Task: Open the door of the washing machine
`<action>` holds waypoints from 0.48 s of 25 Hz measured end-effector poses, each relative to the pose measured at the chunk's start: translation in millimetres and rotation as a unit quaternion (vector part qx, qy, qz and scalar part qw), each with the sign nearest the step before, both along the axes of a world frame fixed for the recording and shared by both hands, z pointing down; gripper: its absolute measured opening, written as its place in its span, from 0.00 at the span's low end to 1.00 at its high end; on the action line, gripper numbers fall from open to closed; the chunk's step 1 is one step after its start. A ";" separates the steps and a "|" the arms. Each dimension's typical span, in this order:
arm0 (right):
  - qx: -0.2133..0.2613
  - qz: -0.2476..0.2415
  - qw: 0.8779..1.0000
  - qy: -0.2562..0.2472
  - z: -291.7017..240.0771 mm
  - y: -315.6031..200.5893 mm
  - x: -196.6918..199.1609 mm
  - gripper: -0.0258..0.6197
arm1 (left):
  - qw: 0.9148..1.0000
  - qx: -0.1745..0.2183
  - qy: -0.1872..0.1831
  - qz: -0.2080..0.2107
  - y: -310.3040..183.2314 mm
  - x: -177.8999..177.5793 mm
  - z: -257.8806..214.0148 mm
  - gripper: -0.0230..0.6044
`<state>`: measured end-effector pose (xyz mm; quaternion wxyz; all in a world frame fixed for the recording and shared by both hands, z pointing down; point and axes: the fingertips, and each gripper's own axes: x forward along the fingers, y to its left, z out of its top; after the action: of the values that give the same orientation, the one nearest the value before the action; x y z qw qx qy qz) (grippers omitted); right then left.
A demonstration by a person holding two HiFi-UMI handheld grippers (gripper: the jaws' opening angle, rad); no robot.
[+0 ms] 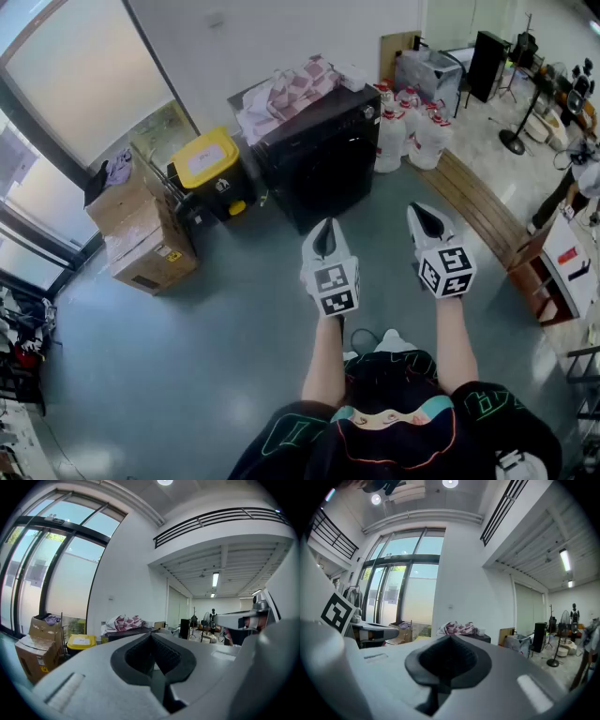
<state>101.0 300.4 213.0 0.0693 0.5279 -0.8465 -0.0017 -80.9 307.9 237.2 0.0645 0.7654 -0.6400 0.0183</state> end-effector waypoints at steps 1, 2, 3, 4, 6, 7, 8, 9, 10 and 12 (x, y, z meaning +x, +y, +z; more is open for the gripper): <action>0.001 0.003 1.000 -0.002 -0.6 -0.5 0.1 0.04 | 1.000 0.002 0.001 0.000 -0.4 -1.2 -0.4 0.05; 0.001 0.006 1.000 -0.005 -1.1 -1.3 0.2 0.04 | 1.000 0.003 0.002 -0.001 -0.8 -2.6 -0.8 0.05; 0.001 0.011 1.000 -0.009 -1.4 -2.5 0.6 0.04 | 1.000 0.004 0.004 -0.001 -1.4 -4.0 -0.6 0.05; 0.001 0.015 1.000 -0.014 -1.3 -4.0 1.2 0.04 | 1.000 0.005 0.007 -0.002 -2.3 -5.4 0.2 0.05; 0.001 0.020 1.000 -0.021 0.0 -7.3 2.9 0.04 | 1.000 0.006 0.013 -0.003 -4.9 -8.0 2.5 0.05; 0.000 0.022 1.000 -0.020 1.0 -8.8 4.3 0.04 | 1.000 0.007 0.015 -0.003 -6.6 -8.6 3.3 0.05; -0.002 0.025 1.000 -0.019 2.2 -10.3 6.4 0.04 | 1.000 0.008 0.017 -0.003 -8.5 -8.7 3.6 0.05; -0.004 0.028 0.999 -0.016 3.3 -11.9 8.5 0.04 | 1.000 0.010 0.020 -0.003 -10.5 -8.7 3.8 0.05; -0.006 0.031 0.999 -0.014 4.2 -13.5 10.2 0.04 | 1.000 0.010 0.023 -0.004 -12.5 -8.8 4.3 0.05; -0.010 0.034 0.999 -0.009 6.4 -15.1 12.8 0.04 | 1.000 0.007 0.029 -0.005 -15.8 -8.2 8.2 0.05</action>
<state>113.8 285.3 219.4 0.0673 0.5555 -0.8287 0.0141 -89.2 292.1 245.4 0.0782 0.7630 -0.6416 -0.0087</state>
